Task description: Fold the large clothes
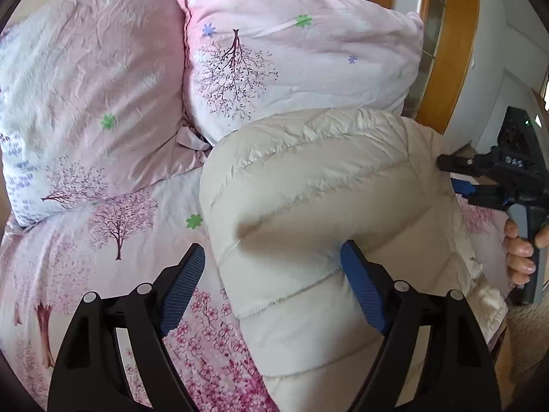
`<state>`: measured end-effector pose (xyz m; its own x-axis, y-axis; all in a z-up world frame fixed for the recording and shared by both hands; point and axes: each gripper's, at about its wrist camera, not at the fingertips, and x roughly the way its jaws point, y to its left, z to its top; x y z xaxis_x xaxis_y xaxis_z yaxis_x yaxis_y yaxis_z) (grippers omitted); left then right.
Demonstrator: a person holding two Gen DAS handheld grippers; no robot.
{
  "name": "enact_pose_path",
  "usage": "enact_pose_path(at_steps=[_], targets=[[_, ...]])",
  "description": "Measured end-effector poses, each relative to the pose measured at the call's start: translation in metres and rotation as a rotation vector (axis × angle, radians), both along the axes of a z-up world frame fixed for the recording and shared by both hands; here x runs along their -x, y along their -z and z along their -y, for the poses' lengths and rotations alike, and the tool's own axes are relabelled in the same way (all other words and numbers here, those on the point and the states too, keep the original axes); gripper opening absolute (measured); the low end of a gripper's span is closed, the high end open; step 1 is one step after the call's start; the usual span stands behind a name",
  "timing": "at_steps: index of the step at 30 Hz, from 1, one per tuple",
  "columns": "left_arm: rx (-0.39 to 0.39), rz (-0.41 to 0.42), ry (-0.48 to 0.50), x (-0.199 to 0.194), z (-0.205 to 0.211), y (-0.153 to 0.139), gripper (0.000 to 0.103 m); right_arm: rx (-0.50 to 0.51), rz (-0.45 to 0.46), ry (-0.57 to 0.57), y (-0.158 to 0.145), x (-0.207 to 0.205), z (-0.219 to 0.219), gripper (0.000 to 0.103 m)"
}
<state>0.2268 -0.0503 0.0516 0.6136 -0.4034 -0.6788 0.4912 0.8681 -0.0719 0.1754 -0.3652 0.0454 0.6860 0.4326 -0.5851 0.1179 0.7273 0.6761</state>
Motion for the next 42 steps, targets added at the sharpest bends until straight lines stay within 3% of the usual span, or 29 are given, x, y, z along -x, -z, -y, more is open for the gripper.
enact_pose_path(at_steps=[3,6,12,19,30,37,40,42], targets=[[-0.001,-0.001,-0.003,-0.002,0.001,0.002,0.083,0.007,0.016,-0.013,0.004,-0.004,-0.003,0.021],[0.004,-0.006,0.001,-0.002,0.002,0.003,0.083,0.027,0.033,0.0,0.003,0.0,-0.004,0.016],[0.008,-0.015,0.014,-0.004,0.003,0.007,0.083,0.064,0.026,0.026,0.002,0.011,0.002,0.016],[0.016,-0.043,0.035,-0.011,0.006,0.014,0.084,0.084,-0.049,0.071,0.027,0.011,0.015,0.016],[0.063,-0.202,0.078,-0.037,0.017,0.045,0.088,0.085,-0.119,0.096,0.056,0.008,0.03,0.017],[0.041,-0.257,0.088,-0.046,0.032,0.06,0.092,0.045,-0.138,0.107,0.071,0.01,0.04,0.017],[0.029,-0.253,0.086,-0.047,0.035,0.064,0.094,0.036,-0.142,0.096,0.074,0.008,0.04,0.02],[0.042,-0.241,0.086,-0.046,0.032,0.061,0.094,0.06,-0.143,0.098,0.067,0.011,0.039,0.034]])
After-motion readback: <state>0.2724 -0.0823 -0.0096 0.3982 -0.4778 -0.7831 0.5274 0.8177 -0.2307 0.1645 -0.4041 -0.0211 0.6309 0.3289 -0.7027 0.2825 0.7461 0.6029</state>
